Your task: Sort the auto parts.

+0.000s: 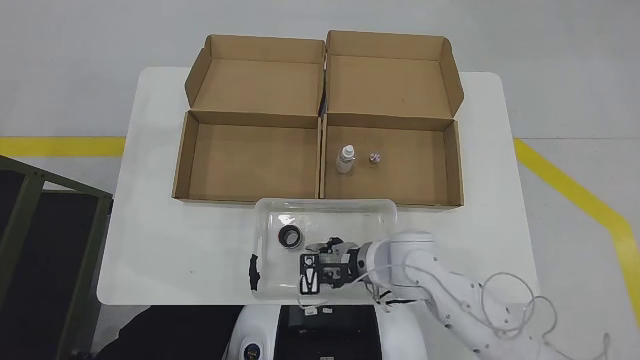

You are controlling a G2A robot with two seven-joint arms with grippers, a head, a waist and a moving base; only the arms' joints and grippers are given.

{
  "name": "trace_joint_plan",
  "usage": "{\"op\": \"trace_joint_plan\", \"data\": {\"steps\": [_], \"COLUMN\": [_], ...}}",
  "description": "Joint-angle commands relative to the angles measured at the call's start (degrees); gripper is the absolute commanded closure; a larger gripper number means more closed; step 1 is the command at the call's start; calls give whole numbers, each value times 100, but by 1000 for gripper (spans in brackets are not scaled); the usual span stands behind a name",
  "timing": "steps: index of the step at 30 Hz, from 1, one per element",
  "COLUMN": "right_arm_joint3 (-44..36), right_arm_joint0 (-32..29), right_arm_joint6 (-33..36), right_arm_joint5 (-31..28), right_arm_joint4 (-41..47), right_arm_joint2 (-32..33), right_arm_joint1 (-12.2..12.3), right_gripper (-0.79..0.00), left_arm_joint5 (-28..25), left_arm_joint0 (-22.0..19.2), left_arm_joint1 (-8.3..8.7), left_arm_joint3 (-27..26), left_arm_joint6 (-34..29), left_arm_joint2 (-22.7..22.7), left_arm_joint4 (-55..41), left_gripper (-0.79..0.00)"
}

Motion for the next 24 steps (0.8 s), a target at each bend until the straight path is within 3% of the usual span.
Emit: {"op": "trace_joint_plan", "data": {"steps": [1,3,8,24], "right_arm_joint3": [-9,-43,-304,-1612], "right_arm_joint0": [-2,-12,-111,-694], "right_arm_joint6": [3,7,3,-745], "right_arm_joint5": [5,3,-35,-364], "right_arm_joint4": [-6,-20,-79,433], "right_arm_joint2": [-5,1,91,992], "right_arm_joint1": [0,5,48,301], "right_gripper": [-280,-228,0,0], "left_arm_joint5": [0,0,0,0], "left_arm_joint0": [0,0,0,0], "left_arm_joint1": [0,0,0,0], "left_arm_joint3": [0,0,0,0], "left_arm_joint6": [0,0,0,0], "left_arm_joint2": [0,0,0,0], "left_arm_joint4": [0,0,0,0], "left_gripper": [-785,-785,-785,-785]}}
